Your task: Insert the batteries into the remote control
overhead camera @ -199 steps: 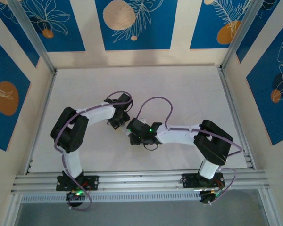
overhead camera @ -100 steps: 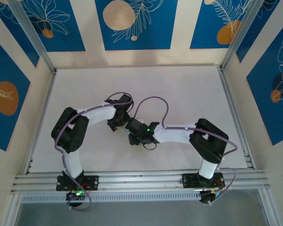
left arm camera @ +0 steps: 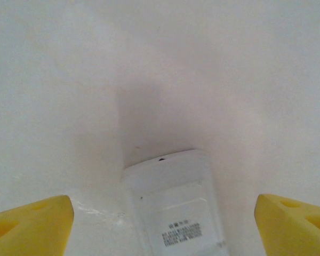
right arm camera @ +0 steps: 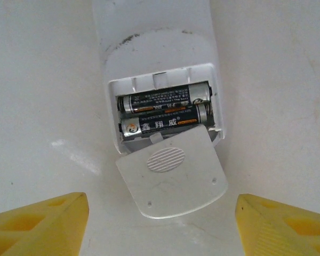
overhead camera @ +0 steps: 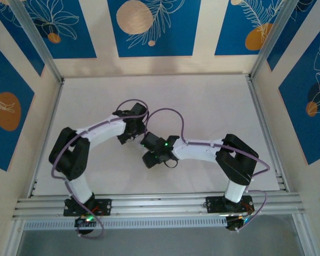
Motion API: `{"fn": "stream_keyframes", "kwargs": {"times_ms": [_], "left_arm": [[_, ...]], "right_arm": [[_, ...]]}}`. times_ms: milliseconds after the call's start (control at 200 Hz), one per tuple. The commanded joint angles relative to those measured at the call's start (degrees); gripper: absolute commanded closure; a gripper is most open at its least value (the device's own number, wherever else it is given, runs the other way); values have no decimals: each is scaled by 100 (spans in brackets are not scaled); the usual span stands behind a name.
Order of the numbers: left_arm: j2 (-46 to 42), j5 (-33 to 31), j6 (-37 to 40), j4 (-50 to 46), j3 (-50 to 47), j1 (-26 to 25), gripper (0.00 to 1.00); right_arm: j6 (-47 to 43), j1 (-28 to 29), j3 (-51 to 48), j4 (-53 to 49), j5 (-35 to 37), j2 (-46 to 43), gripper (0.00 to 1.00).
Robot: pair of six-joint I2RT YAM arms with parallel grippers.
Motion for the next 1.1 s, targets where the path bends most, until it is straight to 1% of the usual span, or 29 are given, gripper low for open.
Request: {"fn": "stream_keyframes", "kwargs": {"times_ms": [0, 135, 235, 315, 375, 460, 540, 630, 780, 1005, 1095], "left_arm": [[-586, -172, 688, 83, -193, 139, 12], [-1395, 458, 1648, 851, -828, 451, 9], [-1952, 746, 2169, 1149, -1186, 625, 8], [-2197, 831, 2428, 1186, -1333, 687, 6], [-2374, 1112, 2646, 1412, -1516, 732, 4], [-2619, 1616, 2867, 1908, -1866, 794, 2], [-2835, 1906, 2905, 2275, -2181, 849, 0], [-2969, 1870, 2881, 2350, -2328, 898, 0], [-2926, 1958, 2950, 2279, -2319, 949, 0], [-3020, 2124, 2964, 2569, -2433, 963, 0], [-3012, 2115, 2975, 2579, -2447, 976, 0]], "right_arm": [[-826, -65, 44, -324, 29, -124, 26], [-1308, -147, -243, -23, -188, -167, 29], [-1587, -138, -466, 290, -89, -218, 30], [-1770, -132, -647, 602, 3, -262, 30], [-1904, -131, -789, 887, -45, -312, 30], [-2135, -111, -1063, 1460, -348, -430, 32], [-2311, -117, -1414, 2068, -480, -576, 33], [-2426, -173, -1730, 2515, -578, -683, 33], [-2548, -251, -2113, 3122, -621, -747, 35], [-2602, -392, -2740, 4301, -987, -819, 35], [-2661, -411, -2875, 4584, -1071, -751, 35]]}}
